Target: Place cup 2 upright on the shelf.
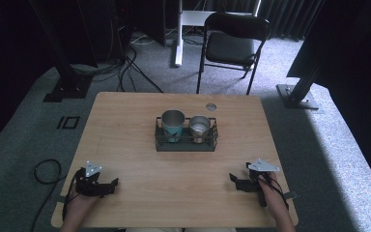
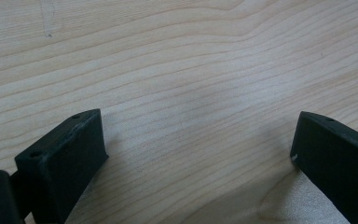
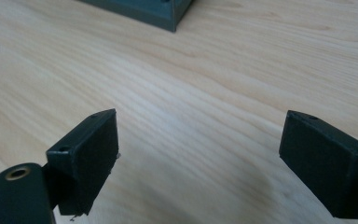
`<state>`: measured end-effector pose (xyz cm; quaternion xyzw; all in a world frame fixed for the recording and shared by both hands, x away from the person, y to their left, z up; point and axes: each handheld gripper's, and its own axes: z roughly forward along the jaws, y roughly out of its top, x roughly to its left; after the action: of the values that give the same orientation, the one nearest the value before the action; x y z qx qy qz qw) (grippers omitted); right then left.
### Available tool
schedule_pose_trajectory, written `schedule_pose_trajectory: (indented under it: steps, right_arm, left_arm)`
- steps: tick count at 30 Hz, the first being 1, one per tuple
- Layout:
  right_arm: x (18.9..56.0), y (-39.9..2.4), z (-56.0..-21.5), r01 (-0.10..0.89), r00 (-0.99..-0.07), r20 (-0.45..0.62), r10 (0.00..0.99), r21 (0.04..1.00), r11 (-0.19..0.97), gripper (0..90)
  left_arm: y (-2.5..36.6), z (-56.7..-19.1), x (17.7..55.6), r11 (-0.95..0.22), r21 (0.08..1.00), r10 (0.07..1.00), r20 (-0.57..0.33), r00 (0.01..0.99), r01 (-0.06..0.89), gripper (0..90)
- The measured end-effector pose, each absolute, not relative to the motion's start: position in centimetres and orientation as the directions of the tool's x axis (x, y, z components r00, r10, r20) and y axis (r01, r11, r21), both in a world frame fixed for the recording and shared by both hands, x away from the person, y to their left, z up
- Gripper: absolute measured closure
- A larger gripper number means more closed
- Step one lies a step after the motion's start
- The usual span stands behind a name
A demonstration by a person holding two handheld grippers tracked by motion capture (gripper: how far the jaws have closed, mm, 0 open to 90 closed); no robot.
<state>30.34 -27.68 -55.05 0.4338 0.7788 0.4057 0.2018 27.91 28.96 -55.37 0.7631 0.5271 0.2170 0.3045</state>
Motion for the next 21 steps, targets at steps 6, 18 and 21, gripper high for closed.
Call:
schedule_pose_trajectory:
  steps: [6, 18, 21]
  right_arm:
    - [29.8, -28.5, -55.2, 0.526, -0.54, 0.034, 0.841, 0.794, 0.306, 13.3]
    - [29.1, -29.5, -55.4, 0.566, -0.491, -0.005, 0.871, 0.758, 0.324, 12.8]
    - [29.1, -29.7, -55.5, 0.582, -0.47, -0.016, 0.882, 0.746, 0.323, 12.5]
  left_arm:
    - [29.0, -55.4, 27.9, -0.259, 0.694, 0.937, 0.01, 0.35, 0.672, 3.6]
    - [29.0, -55.4, 27.9, -0.259, 0.694, 0.937, 0.01, 0.35, 0.672, 3.6]
    - [29.0, -55.4, 27.9, -0.259, 0.693, 0.937, 0.011, 0.35, 0.672, 3.7]
